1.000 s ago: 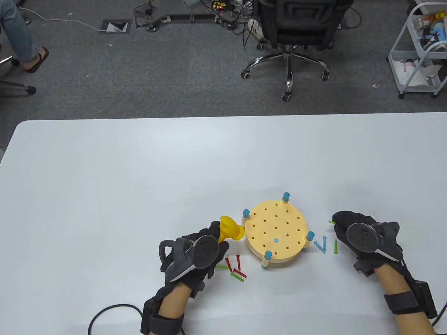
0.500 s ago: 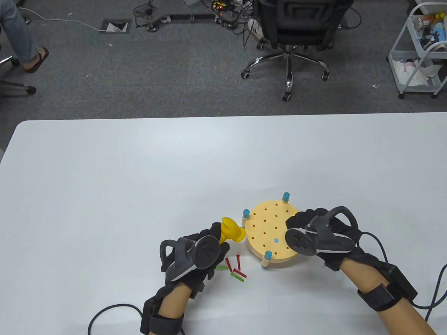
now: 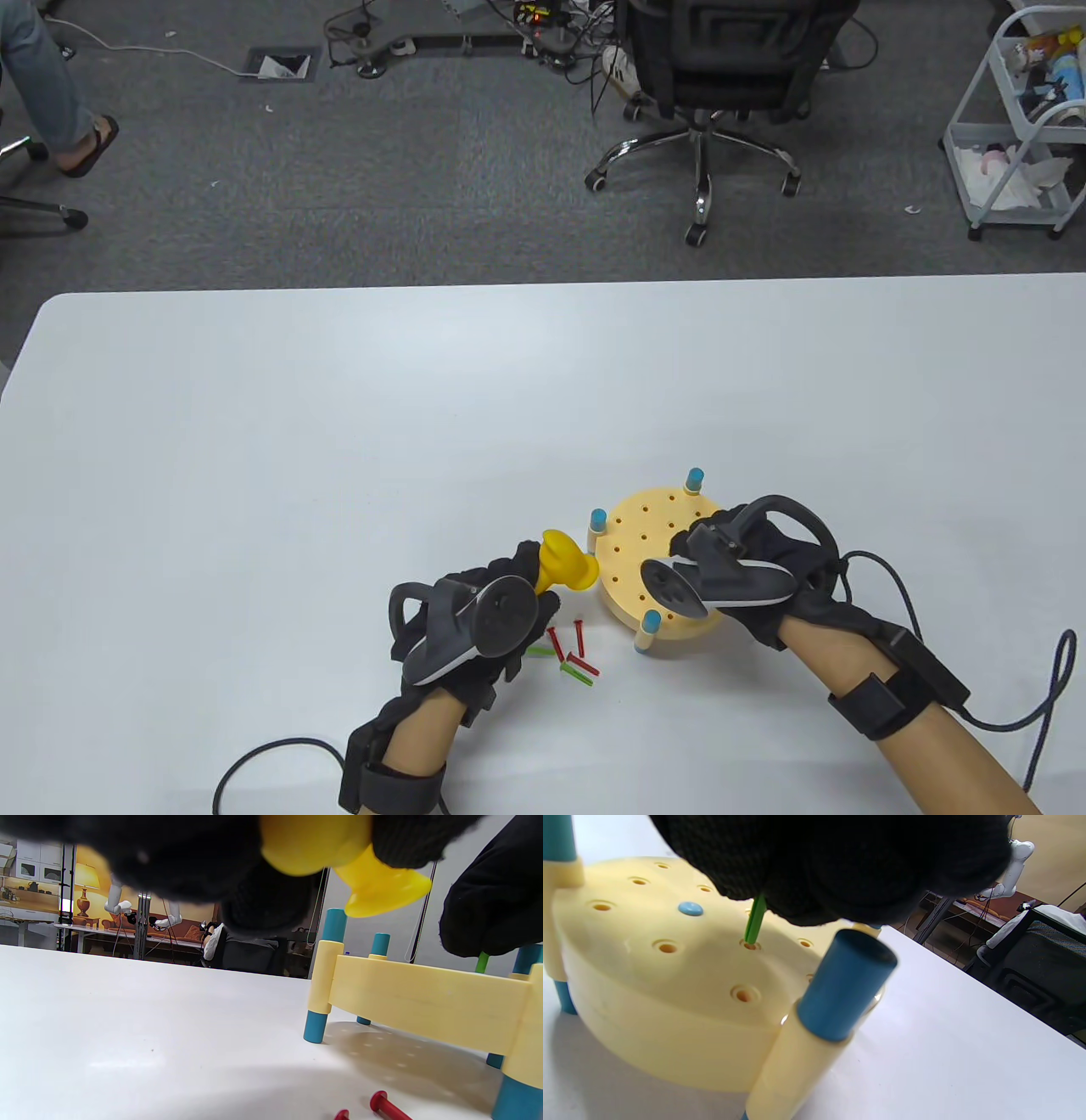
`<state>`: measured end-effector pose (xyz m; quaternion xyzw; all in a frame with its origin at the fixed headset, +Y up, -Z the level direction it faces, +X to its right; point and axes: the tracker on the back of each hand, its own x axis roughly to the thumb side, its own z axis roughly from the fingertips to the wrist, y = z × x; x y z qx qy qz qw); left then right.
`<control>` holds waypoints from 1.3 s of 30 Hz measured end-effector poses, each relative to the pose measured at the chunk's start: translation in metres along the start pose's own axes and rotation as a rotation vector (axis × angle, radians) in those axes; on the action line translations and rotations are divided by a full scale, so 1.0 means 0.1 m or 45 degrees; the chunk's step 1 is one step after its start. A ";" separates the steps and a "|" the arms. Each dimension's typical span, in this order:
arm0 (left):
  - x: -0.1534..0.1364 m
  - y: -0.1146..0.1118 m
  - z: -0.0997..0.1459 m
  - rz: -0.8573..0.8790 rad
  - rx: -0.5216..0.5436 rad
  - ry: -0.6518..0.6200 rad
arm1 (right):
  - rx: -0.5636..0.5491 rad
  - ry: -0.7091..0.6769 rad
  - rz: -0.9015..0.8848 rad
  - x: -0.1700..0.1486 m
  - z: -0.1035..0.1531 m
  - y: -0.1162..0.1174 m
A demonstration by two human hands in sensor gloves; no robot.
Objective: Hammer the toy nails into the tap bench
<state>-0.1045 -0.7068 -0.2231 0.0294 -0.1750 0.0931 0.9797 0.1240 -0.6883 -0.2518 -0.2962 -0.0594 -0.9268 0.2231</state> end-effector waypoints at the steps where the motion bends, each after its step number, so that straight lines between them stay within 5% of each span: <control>1: 0.00 0.00 0.00 0.000 0.000 0.000 | 0.000 0.003 0.004 0.01 -0.01 0.00; 15: 0.02 0.00 0.00 -0.004 -0.031 -0.009 | 0.032 0.037 -0.097 -0.08 -0.01 -0.02; 21: 0.02 0.00 0.00 -0.004 -0.026 -0.010 | -0.372 0.235 -0.230 -0.48 0.41 -0.13; 26: 0.02 -0.01 0.00 -0.014 -0.034 -0.004 | -0.462 0.334 -0.531 -0.65 0.72 0.34; 29: 0.03 -0.01 0.00 -0.019 -0.027 -0.007 | -0.461 0.348 -0.501 -0.63 0.76 0.63; 39: 0.22 0.13 0.03 0.022 0.027 -0.076 | -0.666 0.322 -0.720 -0.52 0.71 1.01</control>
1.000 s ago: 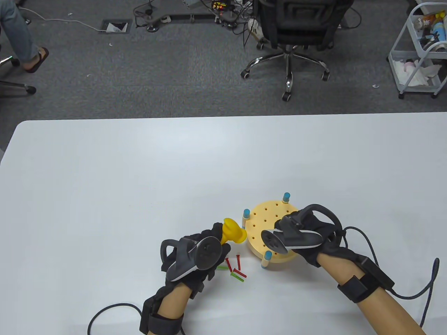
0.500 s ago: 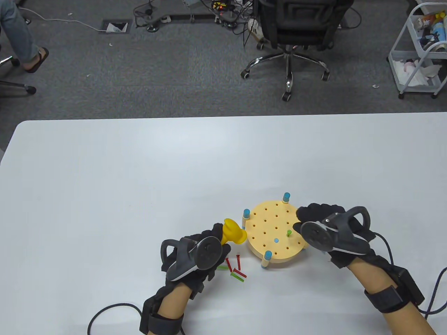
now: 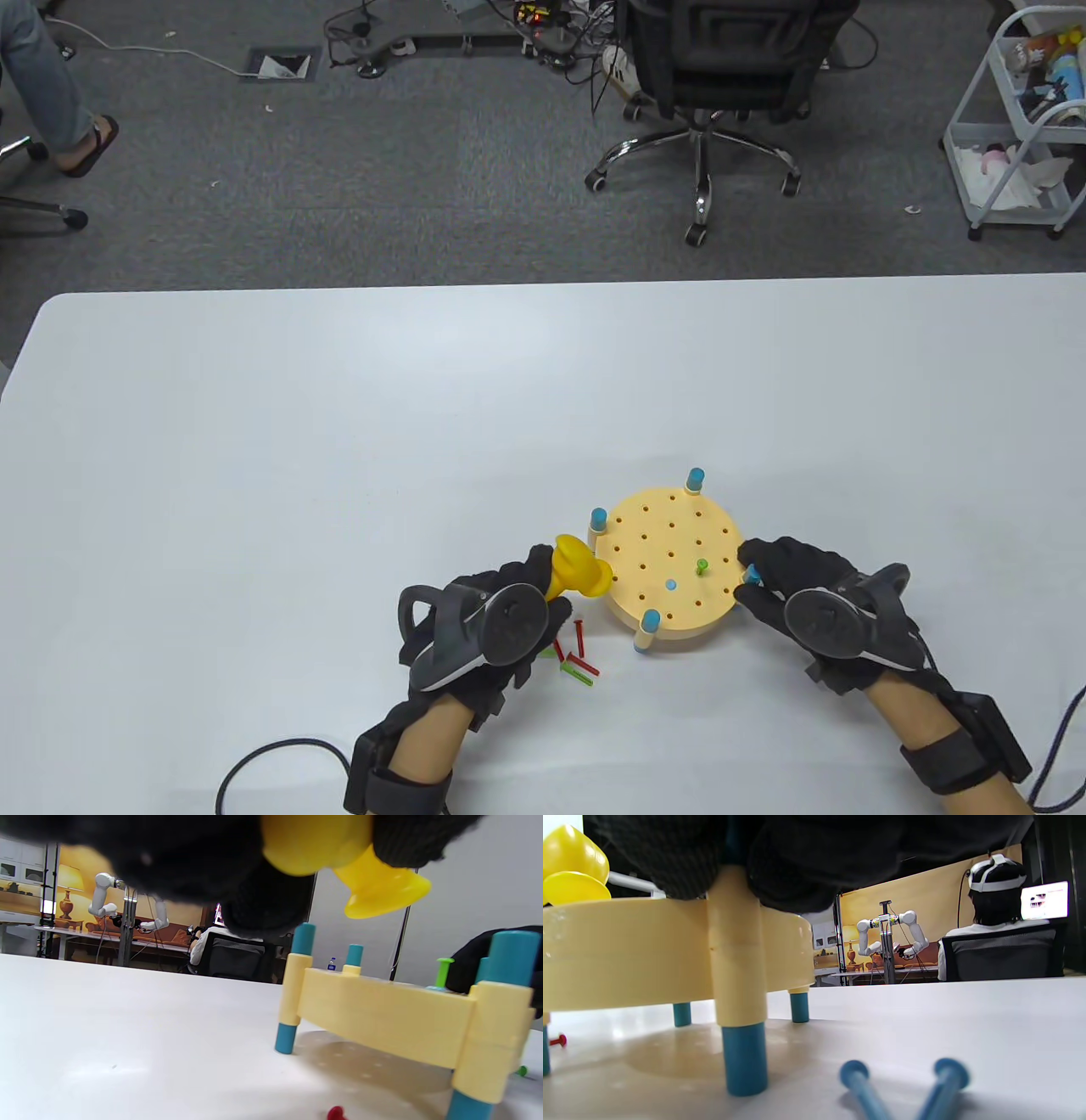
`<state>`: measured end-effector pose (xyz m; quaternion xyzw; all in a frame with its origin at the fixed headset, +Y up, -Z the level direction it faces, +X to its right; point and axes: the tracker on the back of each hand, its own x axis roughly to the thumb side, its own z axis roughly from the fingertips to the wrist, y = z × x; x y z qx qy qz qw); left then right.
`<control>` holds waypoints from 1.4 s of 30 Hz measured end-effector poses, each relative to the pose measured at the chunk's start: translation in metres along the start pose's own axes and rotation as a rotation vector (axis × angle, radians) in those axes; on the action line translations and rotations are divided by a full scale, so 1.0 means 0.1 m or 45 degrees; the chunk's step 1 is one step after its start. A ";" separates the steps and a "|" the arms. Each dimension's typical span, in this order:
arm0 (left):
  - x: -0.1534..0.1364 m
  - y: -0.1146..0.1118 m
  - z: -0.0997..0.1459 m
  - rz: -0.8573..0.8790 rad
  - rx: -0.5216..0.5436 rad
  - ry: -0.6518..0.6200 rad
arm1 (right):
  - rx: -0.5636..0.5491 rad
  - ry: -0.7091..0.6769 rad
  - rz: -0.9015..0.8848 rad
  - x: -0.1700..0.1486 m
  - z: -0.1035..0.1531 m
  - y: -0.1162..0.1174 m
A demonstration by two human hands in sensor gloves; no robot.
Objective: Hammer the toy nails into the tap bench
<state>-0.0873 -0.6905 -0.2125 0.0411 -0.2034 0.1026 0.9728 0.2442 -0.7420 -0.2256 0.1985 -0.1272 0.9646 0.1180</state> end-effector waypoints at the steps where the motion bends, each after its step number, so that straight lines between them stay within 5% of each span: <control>1: 0.05 0.02 -0.02 0.000 0.003 -0.016 | 0.016 0.015 -0.034 -0.01 0.00 0.01; 6: 0.59 0.17 -0.27 -0.140 -0.026 -0.110 | 0.034 0.020 -0.061 -0.02 -0.01 0.02; 12: 1.24 -0.02 -0.65 -0.564 -0.039 -0.149 | 0.046 0.012 -0.059 -0.01 -0.01 0.02; 14: 1.34 -0.21 -0.74 -0.777 -0.325 -0.113 | 0.048 0.012 -0.056 -0.01 -0.01 0.02; 17: 1.42 -0.06 -0.71 -0.869 0.029 -0.120 | 0.047 0.008 -0.044 0.00 -0.01 0.02; 18: 1.41 -0.04 -0.71 -0.770 0.048 -0.133 | 0.047 0.007 -0.043 0.00 -0.01 0.02; 20: 1.38 -0.22 -0.81 -0.683 -0.307 -0.130 | 0.049 0.007 -0.042 0.00 -0.01 0.03; 21: 1.38 -0.18 -0.78 -0.832 -0.374 0.000 | 0.051 0.007 -0.041 0.00 -0.01 0.03; 24: 1.42 -0.05 -0.72 -0.720 -0.017 -0.160 | 0.057 0.006 -0.041 0.00 -0.01 0.03; 25: 1.42 -0.19 -0.77 -0.633 -0.169 -0.222 | 0.056 0.007 -0.044 0.00 -0.01 0.03; 26: 1.39 -0.21 -0.80 -0.788 -0.360 0.031 | 0.056 0.008 -0.046 0.00 -0.01 0.03; 27: 1.41 -0.14 -0.80 -0.910 -0.441 -0.080 | 0.057 0.009 -0.048 0.00 -0.01 0.03; 28: 1.42 -0.11 -0.78 -0.910 -0.324 -0.121 | 0.058 0.011 -0.047 0.00 -0.01 0.03; 29: 1.45 -0.01 -0.73 -0.887 0.010 -0.116 | 0.063 0.010 -0.039 0.00 -0.01 0.03; 30: 1.43 0.06 -0.69 -0.809 0.152 -0.142 | 0.062 0.009 -0.038 0.00 -0.01 0.03; 31: 1.39 0.00 -0.72 -0.660 0.074 -0.174 | 0.062 0.011 -0.044 0.00 -0.01 0.03; 32: 1.36 -0.26 -0.78 -0.597 -0.265 -0.166 | 0.062 0.012 -0.048 0.00 -0.01 0.04; 33: 1.33 -0.25 -0.81 -0.775 -0.458 0.059 | 0.068 0.013 -0.047 0.00 -0.02 0.03; 34: 1.36 -0.16 -0.81 -0.808 -0.414 -0.087 | 0.071 0.014 -0.040 0.01 -0.02 0.04; 36: 1.42 -0.04 -0.72 -0.813 0.067 -0.141 | 0.076 0.011 -0.034 0.01 -0.02 0.03; 37: 1.41 -0.09 -0.72 -0.753 0.024 -0.224 | 0.076 0.012 -0.041 0.00 -0.02 0.04; 38: 1.38 -0.30 -0.83 -0.739 -0.272 -0.125 | 0.077 0.013 -0.047 0.00 -0.02 0.04; 39: 1.37 -0.23 -0.82 -0.832 -0.408 0.049 | 0.076 0.014 -0.047 0.00 -0.02 0.04; 40: 1.39 -0.16 -0.84 -0.775 -0.459 -0.091 | 0.075 0.018 -0.041 0.01 -0.02 0.04; 41: 1.40 -0.11 -0.82 -0.766 -0.301 -0.108 | 0.076 0.018 -0.034 0.01 -0.02 0.04; 42: 1.38 0.04 -0.73 -0.695 0.081 -0.070 | 0.080 0.014 -0.028 0.01 -0.02 0.04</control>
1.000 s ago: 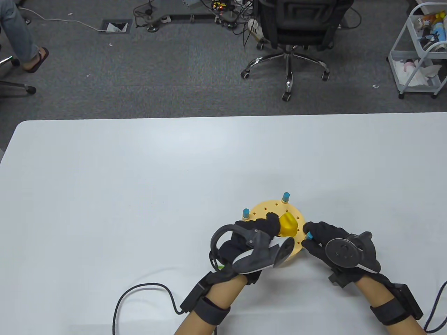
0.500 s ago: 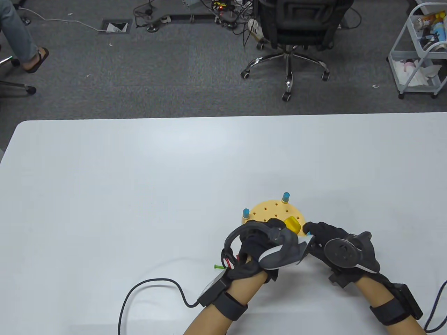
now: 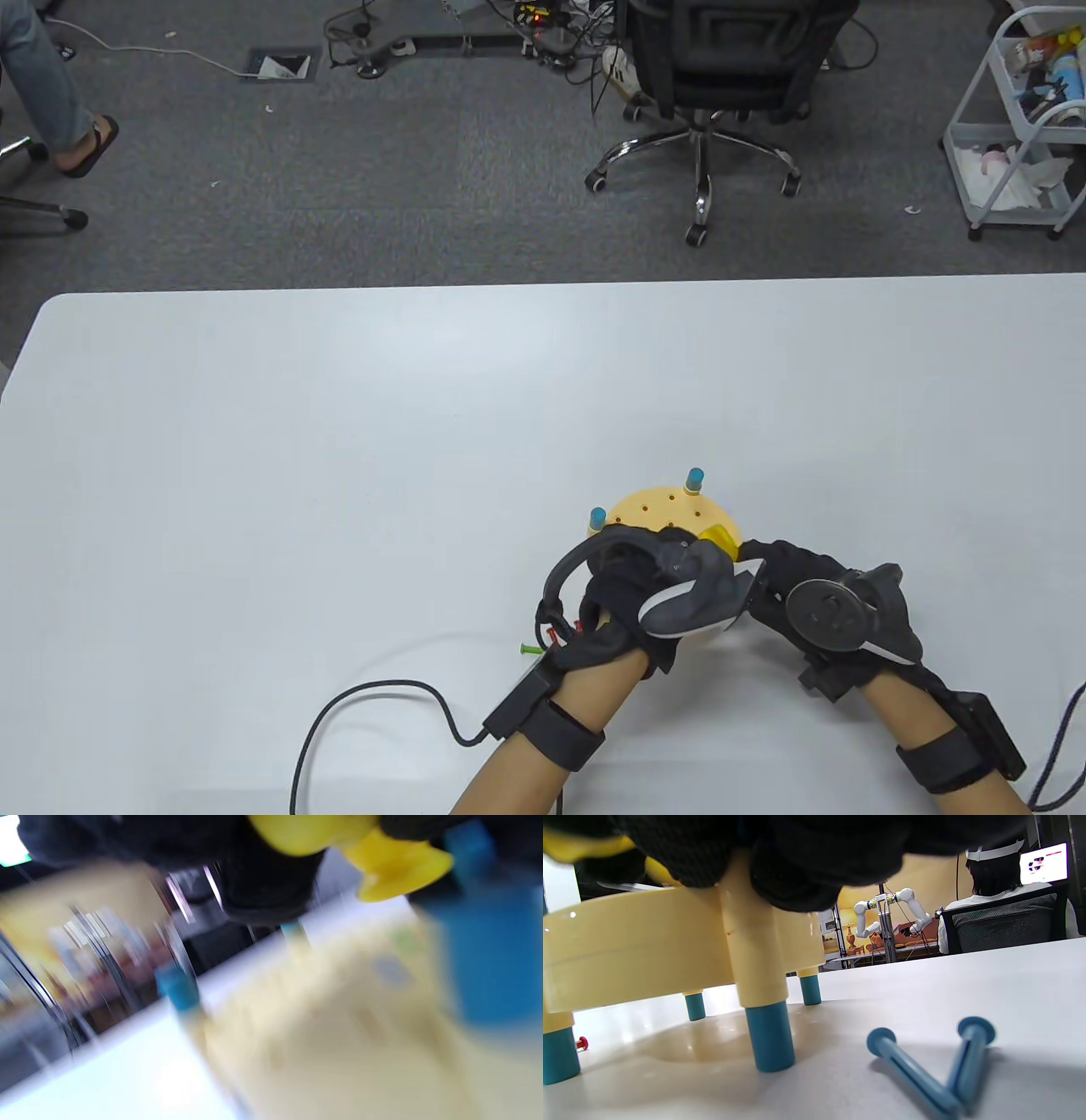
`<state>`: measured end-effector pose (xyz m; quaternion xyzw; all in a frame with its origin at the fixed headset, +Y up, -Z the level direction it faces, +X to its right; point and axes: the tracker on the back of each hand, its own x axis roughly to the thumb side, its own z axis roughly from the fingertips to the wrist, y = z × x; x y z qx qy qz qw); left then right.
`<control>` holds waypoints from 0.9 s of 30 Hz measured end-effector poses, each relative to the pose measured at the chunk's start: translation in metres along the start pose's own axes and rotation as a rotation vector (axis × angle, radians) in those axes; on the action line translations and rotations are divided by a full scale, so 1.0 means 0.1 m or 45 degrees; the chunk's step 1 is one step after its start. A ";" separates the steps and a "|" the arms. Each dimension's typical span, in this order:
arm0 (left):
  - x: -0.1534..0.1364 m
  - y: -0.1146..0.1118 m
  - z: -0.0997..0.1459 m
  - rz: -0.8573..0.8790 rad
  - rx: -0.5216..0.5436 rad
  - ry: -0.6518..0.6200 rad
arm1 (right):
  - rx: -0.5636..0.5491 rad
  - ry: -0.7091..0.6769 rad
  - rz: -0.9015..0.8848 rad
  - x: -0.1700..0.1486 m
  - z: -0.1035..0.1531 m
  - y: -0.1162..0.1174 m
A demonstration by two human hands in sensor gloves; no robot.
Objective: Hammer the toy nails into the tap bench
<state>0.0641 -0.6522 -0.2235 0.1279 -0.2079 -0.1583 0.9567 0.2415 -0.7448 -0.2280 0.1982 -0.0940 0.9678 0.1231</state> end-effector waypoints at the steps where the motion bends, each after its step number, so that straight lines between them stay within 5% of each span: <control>1: -0.10 0.07 0.06 0.155 0.186 0.035 | 0.004 0.001 -0.006 0.00 0.00 0.00; 3: -0.22 0.13 0.16 0.421 0.196 0.110 | 0.024 0.004 -0.007 -0.01 -0.01 -0.01; 7: -0.47 0.11 0.33 0.455 0.178 0.118 | 0.096 0.009 -0.031 -0.11 -0.02 -0.11; 12: -0.85 -0.14 0.63 0.523 0.151 0.197 | 0.010 0.215 -0.154 -0.49 0.09 -0.33; 14: -0.98 -0.31 0.71 0.587 0.120 0.235 | 0.061 0.327 -0.070 -0.61 0.12 -0.31; 20: -1.29 -0.72 0.77 0.746 -0.020 0.356 | 0.512 0.580 0.231 -0.62 0.15 -0.07; 27: -1.33 -0.79 0.77 0.727 -0.052 0.385 | 0.548 0.651 0.483 -0.38 0.15 0.14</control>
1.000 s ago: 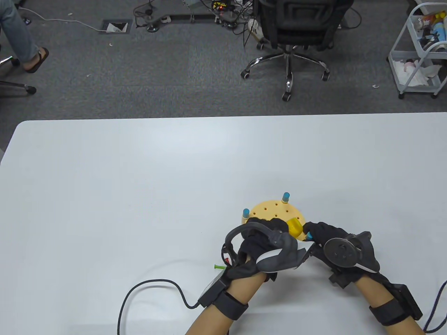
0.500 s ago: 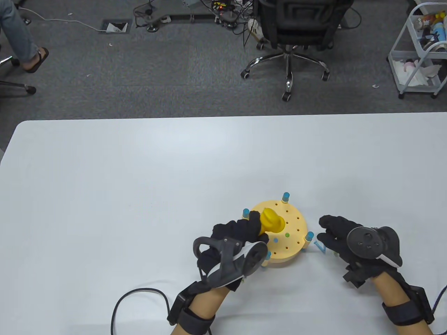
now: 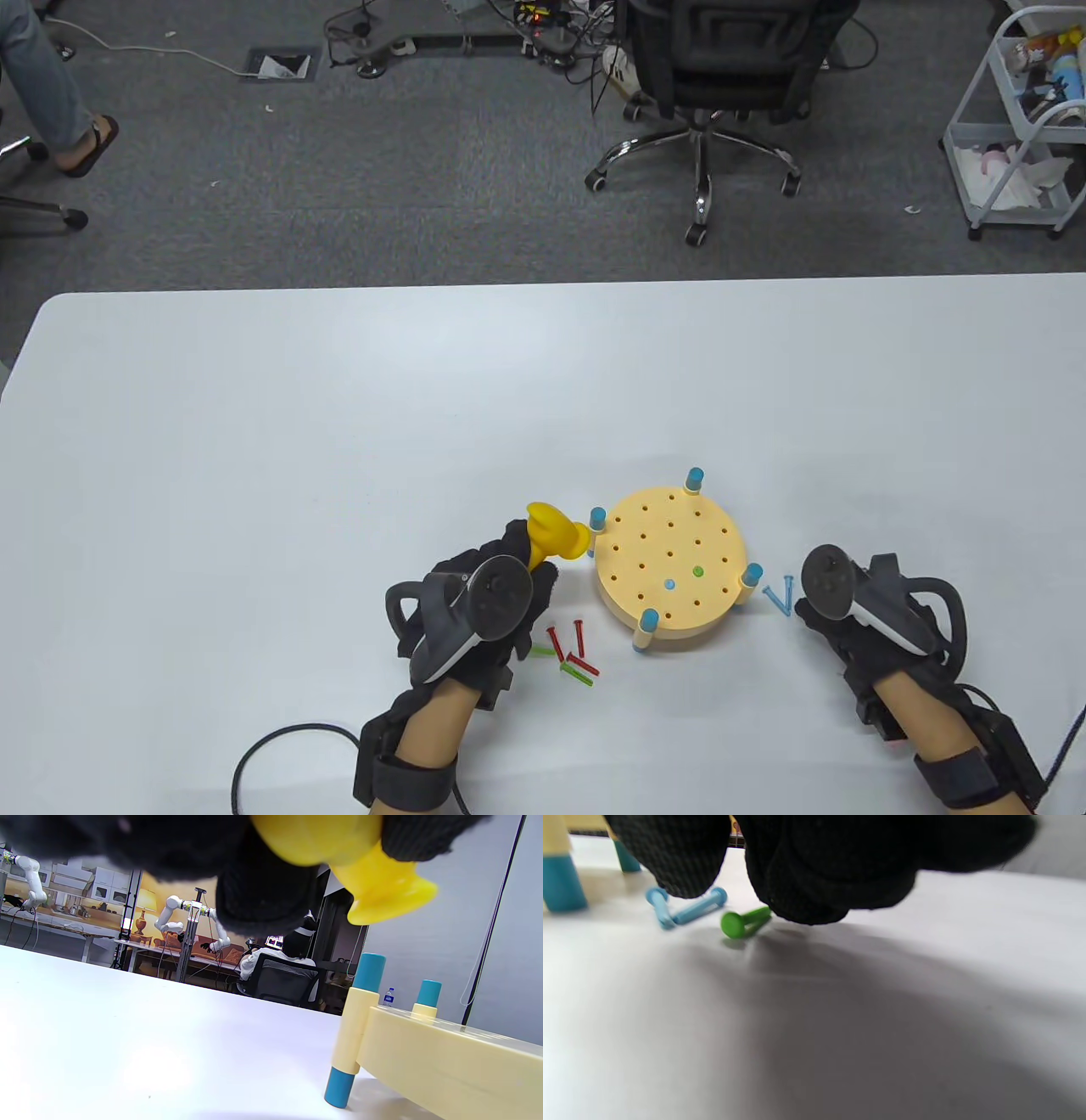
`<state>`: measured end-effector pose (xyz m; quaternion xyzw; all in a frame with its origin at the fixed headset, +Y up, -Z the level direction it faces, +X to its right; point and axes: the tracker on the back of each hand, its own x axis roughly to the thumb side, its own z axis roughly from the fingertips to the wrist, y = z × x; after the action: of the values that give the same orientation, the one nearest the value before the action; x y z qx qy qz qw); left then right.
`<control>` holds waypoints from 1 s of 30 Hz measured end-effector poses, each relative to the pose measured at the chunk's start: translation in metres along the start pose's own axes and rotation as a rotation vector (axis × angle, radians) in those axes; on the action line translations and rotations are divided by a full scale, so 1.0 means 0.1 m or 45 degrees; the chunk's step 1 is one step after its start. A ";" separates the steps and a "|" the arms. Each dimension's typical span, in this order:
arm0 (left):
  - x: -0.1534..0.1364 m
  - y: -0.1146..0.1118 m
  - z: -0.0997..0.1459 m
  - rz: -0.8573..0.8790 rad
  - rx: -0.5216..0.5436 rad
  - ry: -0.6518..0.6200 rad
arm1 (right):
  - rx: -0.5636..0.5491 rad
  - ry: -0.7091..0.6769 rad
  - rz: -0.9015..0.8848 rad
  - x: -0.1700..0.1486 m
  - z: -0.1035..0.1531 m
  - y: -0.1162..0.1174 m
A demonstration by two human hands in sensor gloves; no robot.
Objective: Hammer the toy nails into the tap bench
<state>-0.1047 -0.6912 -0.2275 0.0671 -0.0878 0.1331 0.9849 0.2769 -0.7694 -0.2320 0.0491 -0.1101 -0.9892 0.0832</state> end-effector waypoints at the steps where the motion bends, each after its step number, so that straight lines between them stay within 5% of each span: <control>1: 0.00 0.00 0.00 -0.002 -0.001 -0.003 | -0.001 0.011 0.029 0.01 -0.01 0.02; 19: -0.01 -0.01 0.01 -0.002 -0.009 -0.005 | -0.064 0.001 0.098 0.01 -0.07 0.13; 25: -0.01 -0.02 0.00 -0.009 -0.017 -0.013 | -0.247 0.094 -0.223 -0.31 -0.08 -0.06; 30: 0.00 -0.03 0.00 -0.013 -0.027 -0.018 | -0.492 -0.030 -0.465 -0.33 0.07 -0.37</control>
<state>-0.1040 -0.6946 -0.2279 0.0579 -0.0958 0.1266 0.9856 0.3029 -0.7269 -0.2309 0.0397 0.0905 -0.9910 -0.0900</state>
